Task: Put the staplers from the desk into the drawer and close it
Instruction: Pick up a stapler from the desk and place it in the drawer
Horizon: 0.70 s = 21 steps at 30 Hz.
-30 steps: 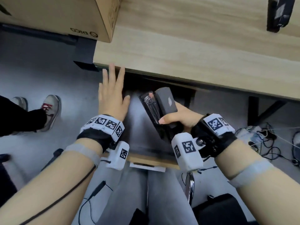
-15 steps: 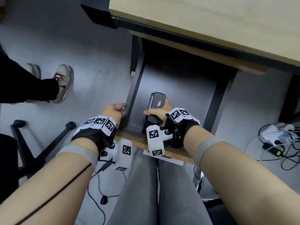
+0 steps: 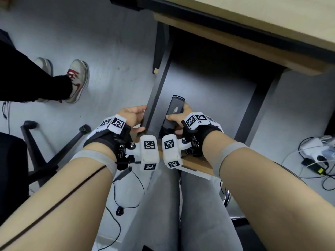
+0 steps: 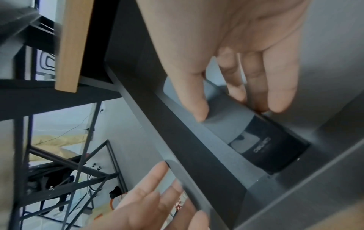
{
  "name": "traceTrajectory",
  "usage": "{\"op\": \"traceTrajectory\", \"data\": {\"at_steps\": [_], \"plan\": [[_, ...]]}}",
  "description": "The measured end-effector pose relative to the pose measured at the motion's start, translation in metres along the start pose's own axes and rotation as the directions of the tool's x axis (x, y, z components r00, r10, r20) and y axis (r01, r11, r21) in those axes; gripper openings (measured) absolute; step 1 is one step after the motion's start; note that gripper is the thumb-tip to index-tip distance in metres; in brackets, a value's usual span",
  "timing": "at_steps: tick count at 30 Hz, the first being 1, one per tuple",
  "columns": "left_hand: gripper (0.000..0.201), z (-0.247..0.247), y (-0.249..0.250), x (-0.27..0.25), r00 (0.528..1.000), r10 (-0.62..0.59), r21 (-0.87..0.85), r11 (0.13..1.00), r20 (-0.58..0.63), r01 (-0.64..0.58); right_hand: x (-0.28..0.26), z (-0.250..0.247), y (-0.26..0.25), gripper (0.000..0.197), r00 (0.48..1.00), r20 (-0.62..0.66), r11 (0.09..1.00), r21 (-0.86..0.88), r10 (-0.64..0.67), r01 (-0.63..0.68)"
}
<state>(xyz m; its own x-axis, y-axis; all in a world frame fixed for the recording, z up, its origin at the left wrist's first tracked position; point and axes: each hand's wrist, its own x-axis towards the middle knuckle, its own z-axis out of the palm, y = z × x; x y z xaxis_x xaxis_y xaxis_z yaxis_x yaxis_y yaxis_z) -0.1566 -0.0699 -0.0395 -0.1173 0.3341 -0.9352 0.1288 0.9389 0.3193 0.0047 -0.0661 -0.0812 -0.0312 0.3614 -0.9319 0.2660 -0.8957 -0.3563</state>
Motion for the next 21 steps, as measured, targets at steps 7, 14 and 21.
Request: {"op": "traceTrajectory", "data": {"at_steps": [7,14,21], "plan": [[0.023,0.033,0.052,-0.054,0.986,0.146,0.155,0.976,0.077,-0.156,-0.085,-0.051,-0.014,0.04,0.999,0.005,0.957,0.287,-0.038,0.035],[0.026,0.121,0.148,-0.155,0.764,0.358,0.297,0.767,0.537,-0.568,-0.193,-0.169,-0.046,0.018,0.939,-0.177,0.871,0.354,-0.294,0.339],[0.056,0.264,0.226,-0.16,0.661,0.652,0.479,0.475,0.372,-0.738,-0.233,-0.31,-0.053,0.019,0.812,-0.445,0.77,0.337,-0.378,0.543]]}}
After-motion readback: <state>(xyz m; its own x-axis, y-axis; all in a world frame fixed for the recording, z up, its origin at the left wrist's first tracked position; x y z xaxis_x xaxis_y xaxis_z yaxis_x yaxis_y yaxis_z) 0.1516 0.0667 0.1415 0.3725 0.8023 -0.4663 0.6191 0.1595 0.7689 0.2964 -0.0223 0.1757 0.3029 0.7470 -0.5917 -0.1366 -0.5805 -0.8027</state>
